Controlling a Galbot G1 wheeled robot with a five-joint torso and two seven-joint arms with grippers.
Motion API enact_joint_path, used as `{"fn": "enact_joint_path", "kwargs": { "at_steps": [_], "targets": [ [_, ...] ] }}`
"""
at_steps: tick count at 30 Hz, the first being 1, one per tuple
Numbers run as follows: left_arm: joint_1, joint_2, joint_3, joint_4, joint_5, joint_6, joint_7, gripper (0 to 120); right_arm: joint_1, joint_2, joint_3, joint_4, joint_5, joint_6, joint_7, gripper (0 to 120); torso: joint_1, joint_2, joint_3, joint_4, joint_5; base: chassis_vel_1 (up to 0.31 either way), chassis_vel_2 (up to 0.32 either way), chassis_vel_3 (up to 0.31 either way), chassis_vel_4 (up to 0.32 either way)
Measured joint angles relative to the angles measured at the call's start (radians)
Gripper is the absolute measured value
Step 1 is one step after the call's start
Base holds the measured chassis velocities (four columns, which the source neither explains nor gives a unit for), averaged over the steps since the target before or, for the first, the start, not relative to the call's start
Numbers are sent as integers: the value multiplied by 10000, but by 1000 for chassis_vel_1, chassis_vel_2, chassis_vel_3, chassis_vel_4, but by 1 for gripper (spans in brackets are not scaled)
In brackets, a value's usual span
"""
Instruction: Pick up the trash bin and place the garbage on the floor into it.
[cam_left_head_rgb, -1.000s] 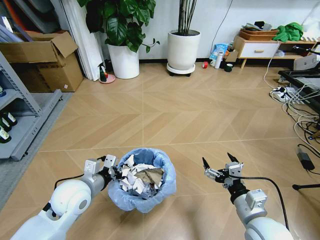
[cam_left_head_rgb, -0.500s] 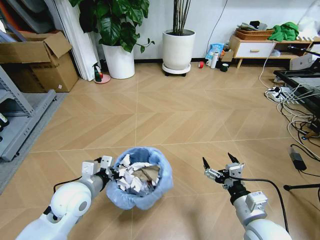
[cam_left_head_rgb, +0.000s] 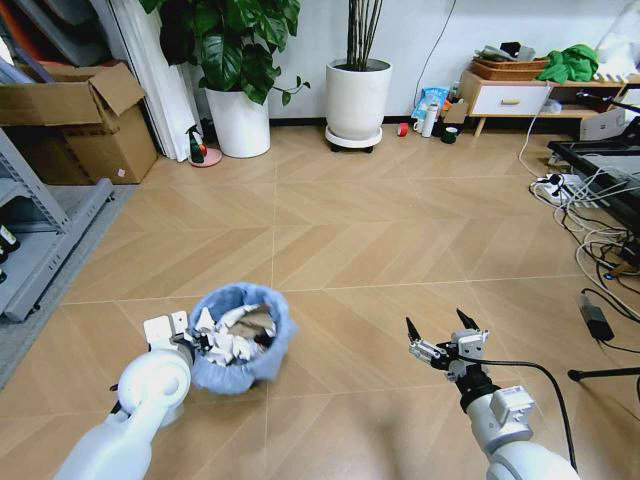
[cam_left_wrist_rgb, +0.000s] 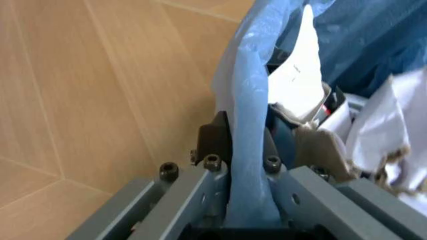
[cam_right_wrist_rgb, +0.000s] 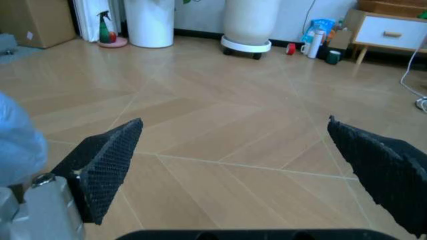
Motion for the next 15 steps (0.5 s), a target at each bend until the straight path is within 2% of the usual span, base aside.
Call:
{"fn": "enact_joint_path", "kwargs": {
  "at_steps": [8, 15],
  "targets": [
    [-135, -101, -147, 816, -192, 8, -78, 0, -49, 43, 205, 8, 8, 64, 26, 100, 0, 0, 0, 2, 1, 0, 0, 0, 0],
    [-212, -165, -154, 1051, -581, -35, -129, 0, -18, 63, 215, -10, 17, 70, 33, 100, 0, 0, -1, 2, 2, 0, 0, 0, 0]
  ]
}}
